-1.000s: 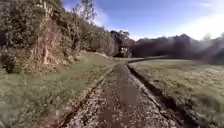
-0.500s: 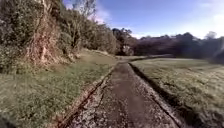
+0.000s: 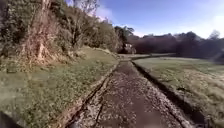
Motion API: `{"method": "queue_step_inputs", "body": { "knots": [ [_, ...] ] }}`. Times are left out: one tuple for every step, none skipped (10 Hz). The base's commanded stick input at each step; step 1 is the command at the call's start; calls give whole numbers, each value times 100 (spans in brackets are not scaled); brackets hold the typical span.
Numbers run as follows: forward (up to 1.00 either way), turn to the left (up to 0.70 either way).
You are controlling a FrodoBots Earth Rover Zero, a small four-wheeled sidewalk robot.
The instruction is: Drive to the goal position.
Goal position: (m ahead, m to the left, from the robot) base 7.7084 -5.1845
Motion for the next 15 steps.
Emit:
{"method": "queue_step_inputs", "body": {
  "knots": [
    [85, 0],
    [85, 0],
    [85, 0],
    [85, 0],
    [85, 0],
    [85, 0],
    [85, 0],
    [0, 0],
    [0, 0],
    [0, 0],
    [0, 0],
    [0, 0],
    [0, 0],
    [0, 0],
    [0, 0]
  ]
}}
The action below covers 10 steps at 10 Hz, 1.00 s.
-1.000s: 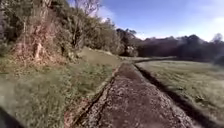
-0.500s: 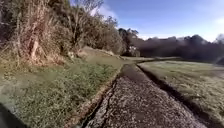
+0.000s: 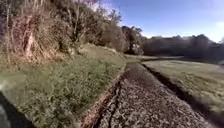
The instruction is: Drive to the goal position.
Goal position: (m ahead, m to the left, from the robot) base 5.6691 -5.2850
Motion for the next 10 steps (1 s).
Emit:
{"method": "queue_step_inputs", "body": {
  "knots": [
    [0, 0],
    [0, -85],
    [0, -85],
    [0, -85],
    [0, -85],
    [0, -85],
    [0, -85],
    [0, -85],
    [0, -85],
    [0, -85]
  ]
}}
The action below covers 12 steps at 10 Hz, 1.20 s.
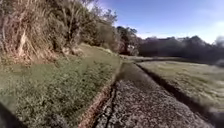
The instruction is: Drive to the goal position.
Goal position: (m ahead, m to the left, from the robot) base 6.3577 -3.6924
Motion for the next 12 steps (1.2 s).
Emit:
{"method": "queue_step_inputs", "body": {
  "knots": [
    [0, -85],
    [0, -85],
    [0, -54],
    [0, -32],
    [0, -9],
    [0, 0],
    [0, 0],
    [85, 0],
    [85, 0],
    [85, 0],
    [85, -16],
    [85, -29]
  ]
}}
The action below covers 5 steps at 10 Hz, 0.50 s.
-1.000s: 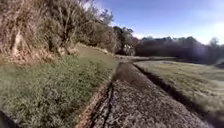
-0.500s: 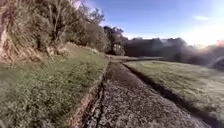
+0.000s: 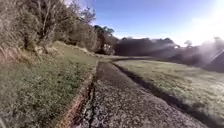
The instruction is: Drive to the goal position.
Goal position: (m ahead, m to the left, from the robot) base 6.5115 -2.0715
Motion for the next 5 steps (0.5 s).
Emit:
{"method": "queue_step_inputs", "body": {
  "knots": [
    [85, -30],
    [85, -22],
    [85, -15],
    [85, -8],
    [85, 0]
  ]
}}
